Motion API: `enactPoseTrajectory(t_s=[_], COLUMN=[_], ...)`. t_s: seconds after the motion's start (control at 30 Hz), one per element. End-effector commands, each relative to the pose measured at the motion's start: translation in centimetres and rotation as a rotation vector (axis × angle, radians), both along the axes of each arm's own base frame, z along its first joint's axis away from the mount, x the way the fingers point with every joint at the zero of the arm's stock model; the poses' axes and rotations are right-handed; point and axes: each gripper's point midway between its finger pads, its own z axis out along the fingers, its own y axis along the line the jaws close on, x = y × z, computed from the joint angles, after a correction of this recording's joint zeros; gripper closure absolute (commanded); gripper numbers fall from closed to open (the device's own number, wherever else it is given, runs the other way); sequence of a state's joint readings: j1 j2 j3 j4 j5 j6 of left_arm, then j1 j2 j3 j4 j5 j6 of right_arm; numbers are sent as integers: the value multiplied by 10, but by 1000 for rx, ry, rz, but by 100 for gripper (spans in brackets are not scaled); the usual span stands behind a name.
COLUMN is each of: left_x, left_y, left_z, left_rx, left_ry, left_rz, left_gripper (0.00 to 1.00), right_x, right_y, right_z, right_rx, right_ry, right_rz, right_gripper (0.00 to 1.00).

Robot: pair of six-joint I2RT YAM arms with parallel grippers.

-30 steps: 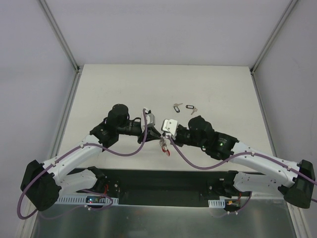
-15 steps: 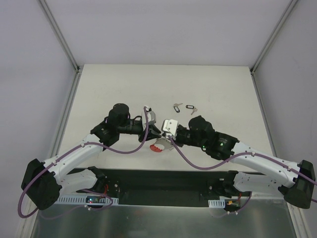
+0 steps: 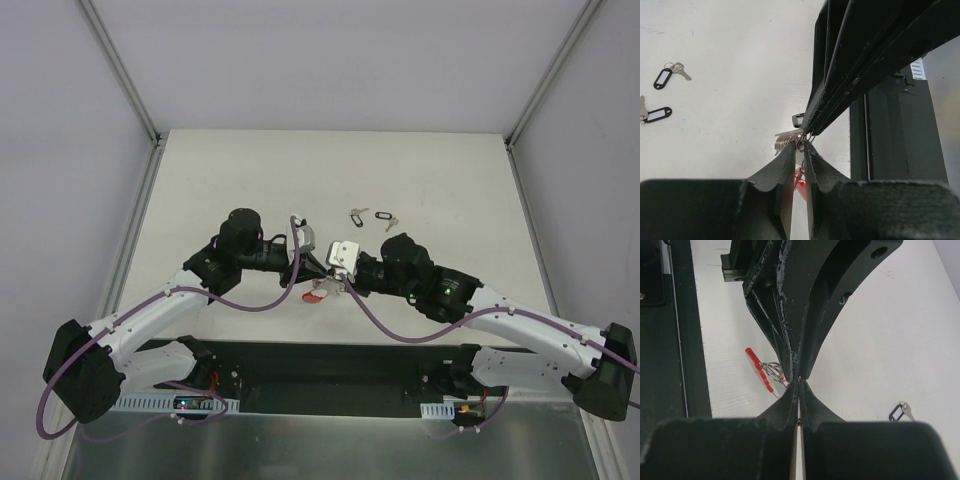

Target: Put the keys on the keyring

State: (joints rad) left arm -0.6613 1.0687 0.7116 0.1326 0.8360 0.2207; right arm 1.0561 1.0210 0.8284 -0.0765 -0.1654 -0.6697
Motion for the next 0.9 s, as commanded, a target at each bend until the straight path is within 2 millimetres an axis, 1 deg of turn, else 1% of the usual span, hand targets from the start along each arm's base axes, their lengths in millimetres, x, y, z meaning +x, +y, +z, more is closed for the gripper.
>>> enactPoseTrajectory(t_s=[0.0, 0.03, 0.07, 0.1, 0.2, 0.33, 0.37, 0.4, 0.5, 0.6, 0.73, 0.87], left_x=[-6, -6, -7, -7, -5, 3, 9, 10, 16, 21, 21, 17], left_y=[-8, -9, -10, -9, -8, 0, 3, 6, 11, 15, 15, 12], left_z=[17, 16, 16, 17, 20, 26, 26, 31, 38, 43, 50, 49], left_rx=[-46, -46, -45, -46, -49, -49, -42, -50, -56, -63, -99, -112], left_ry=[-34, -33, -33, -33, -53, -111, -126, -145, -171, -178, -174, -165], left_rz=[-67, -70, -73, -71, -52, 26, 65, 83, 146, 191, 207, 186], left_gripper=[90, 92, 98, 100, 100, 100, 100, 100, 100, 100, 100, 100], right_x=[0, 0, 0, 1, 3, 7, 9, 10, 12, 12, 11, 11], right_y=[8, 7, 7, 7, 3, -6, -9, -12, -16, -17, -11, -4], right_z=[45, 46, 45, 45, 42, 34, 31, 28, 20, 14, 8, 9], right_rx=[118, 120, 119, 119, 102, 61, 49, 34, 8, -10, -9, 13], right_ry=[-57, -60, -57, -58, -62, -73, -75, -75, -72, -62, -36, -29], right_rz=[16, 15, 14, 12, -4, -41, -57, -64, -83, -88, -79, -74], right_gripper=[99, 99, 99, 99, 99, 99, 99, 99, 99, 99, 99, 99])
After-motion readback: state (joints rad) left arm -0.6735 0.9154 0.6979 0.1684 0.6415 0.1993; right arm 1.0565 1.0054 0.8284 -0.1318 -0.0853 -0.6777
